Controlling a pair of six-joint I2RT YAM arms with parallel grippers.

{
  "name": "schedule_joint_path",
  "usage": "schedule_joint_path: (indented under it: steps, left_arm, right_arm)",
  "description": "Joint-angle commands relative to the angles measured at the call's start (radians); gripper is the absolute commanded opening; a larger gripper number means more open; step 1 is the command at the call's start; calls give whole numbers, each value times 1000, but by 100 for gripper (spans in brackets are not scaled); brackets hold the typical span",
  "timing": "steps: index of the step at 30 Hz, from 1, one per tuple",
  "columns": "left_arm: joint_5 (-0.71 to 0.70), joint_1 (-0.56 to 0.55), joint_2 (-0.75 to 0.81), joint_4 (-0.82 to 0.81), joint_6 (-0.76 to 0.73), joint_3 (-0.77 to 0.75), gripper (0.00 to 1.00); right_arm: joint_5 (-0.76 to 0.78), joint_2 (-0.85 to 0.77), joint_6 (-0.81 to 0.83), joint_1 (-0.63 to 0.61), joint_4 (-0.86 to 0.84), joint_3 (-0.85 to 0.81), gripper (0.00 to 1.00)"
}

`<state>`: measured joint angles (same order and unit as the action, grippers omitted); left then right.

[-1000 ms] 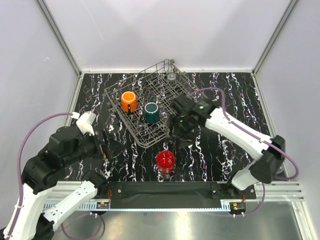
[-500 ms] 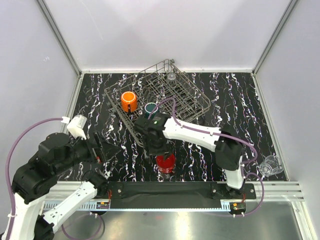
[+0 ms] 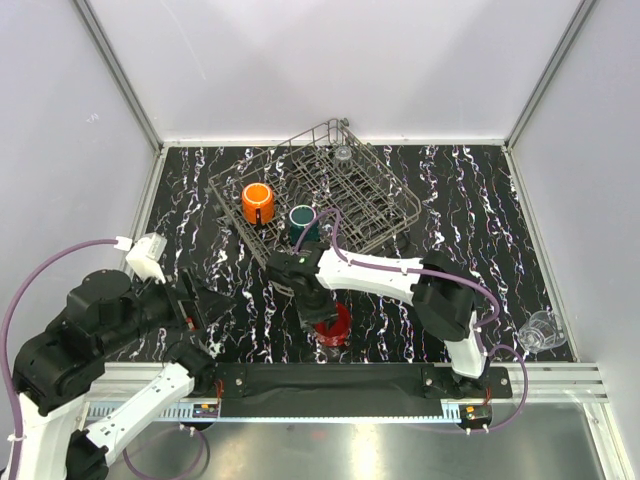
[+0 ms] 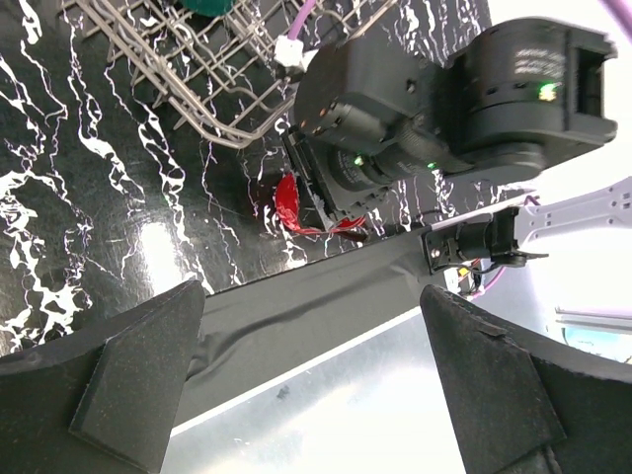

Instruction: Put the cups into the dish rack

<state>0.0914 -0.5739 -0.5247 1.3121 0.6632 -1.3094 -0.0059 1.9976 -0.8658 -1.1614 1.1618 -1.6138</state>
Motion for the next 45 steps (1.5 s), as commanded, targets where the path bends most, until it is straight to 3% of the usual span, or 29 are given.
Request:
schedule_joint_path:
  steps: [1,2,15,21,25,32,37,45]
  left_arm:
    - [-18,2,-1,-10,-16,-42,99]
    - [-16,2,0,-11,-16,-44,99]
    - [31,2,-1,-76,7,-10,98]
    - [82,2,-11,-137,18,44,99]
    - [187,2,-17,-235,22,85,99]
    - [295,2,-43,-323,21,113,99]
    - [406,2,-14,-516,62,156,99]
    - [438,2,-20,-678,107,176,99]
  right_arm:
    - [63,1,-1,-15,-19,17,40]
    - [69,-6,2,-17,-20,28,34]
    - [171,-207,-56,-18,16,111,0]
    - [259,-327,-84,-18,113,65,0]
    - [297,-390,-76,-17,163,-1,0]
    - [285,-434,-22,49,205,-268,0]
    - [9,-548,-45,193,-26,-259,0]
    - [-455,-718,-294,345,-718,-39,0]
